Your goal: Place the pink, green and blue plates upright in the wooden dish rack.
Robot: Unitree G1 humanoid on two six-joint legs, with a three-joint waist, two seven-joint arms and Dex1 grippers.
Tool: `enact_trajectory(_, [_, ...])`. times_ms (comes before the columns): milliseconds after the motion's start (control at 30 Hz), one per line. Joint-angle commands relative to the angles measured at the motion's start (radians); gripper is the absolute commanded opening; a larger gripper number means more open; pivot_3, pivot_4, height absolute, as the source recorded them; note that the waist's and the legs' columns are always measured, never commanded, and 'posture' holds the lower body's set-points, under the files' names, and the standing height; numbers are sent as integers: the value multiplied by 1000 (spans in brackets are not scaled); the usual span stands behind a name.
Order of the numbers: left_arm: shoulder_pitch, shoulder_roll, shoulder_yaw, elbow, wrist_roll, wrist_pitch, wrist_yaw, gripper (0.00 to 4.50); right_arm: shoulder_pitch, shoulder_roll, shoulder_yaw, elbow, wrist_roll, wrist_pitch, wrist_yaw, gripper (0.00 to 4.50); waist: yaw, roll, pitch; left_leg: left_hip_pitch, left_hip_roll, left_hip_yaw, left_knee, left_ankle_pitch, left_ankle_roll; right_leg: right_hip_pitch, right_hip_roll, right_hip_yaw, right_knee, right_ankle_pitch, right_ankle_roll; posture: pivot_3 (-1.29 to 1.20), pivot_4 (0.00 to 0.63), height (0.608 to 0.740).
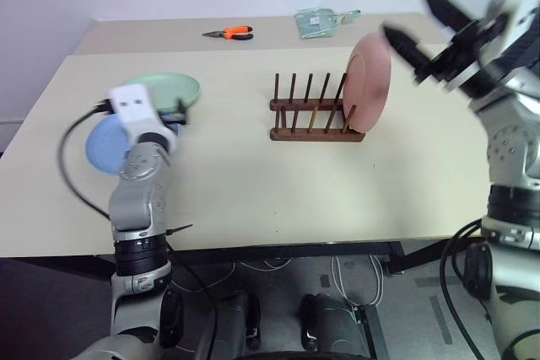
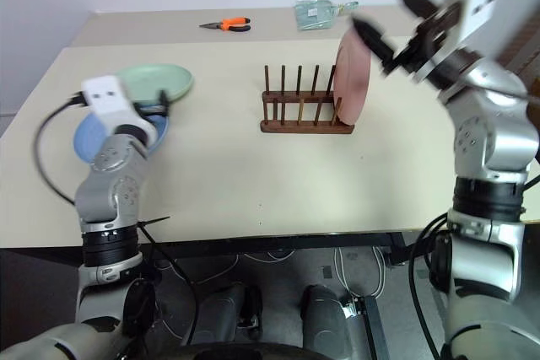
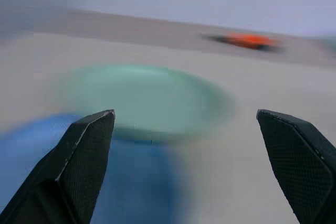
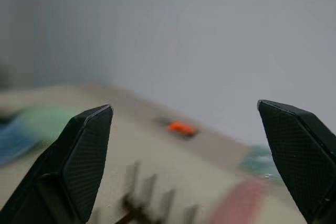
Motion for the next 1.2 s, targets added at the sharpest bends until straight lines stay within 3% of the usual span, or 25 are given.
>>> enact_trajectory(33, [-62,35,47,0,-44,86,-7,4436,48,30,102,-172,29,63,25,4500,6,-3,2,0,0,0,0,0,0,0,0,0,0,0,0,0,150,740])
enact_trajectory(333, [-321,88,183,391,-212,127,-69,4436,167,132,214,-221,-19,66,3,4500,32,-13,4,-1,-2,-2,2,-1,0,1,0,-3,-1,0,0,0,150,740])
enact_trajectory(600, [-524,132,290,858,-304,-72,-74,4436,261,155,240,-260,-71,47,-29,4500,27,-17,7,-1,-2,-2,1,0,-1,1,1,-3,0,0,1,0,150,740])
enact_trajectory(733, [-571,158,312,990,-342,-162,-96,3207,302,150,238,-273,-102,31,-41,4500,19,-20,8,-1,-2,-2,1,1,-1,1,1,-3,0,0,1,0,150,740])
enact_trajectory(933, [-575,180,314,1007,-404,-198,-154,232,320,147,226,-278,-122,21,-48,4500,5,-21,9,-1,-2,-2,1,1,-2,1,1,-3,0,0,1,0,150,740])
enact_trajectory(1000, [-561,176,309,962,-431,-183,-179,53,317,145,222,-276,-125,16,-45,4500,4,-21,9,0,-2,-2,1,1,-3,0,1,-3,0,0,1,0,150,740])
enact_trajectory(1200, [-334,79,131,332,-541,23,-253,53,177,147,240,-248,-164,10,-43,4500,-5,-21,10,-1,-2,-2,1,1,-3,0,1,-2,0,0,1,0,150,740])
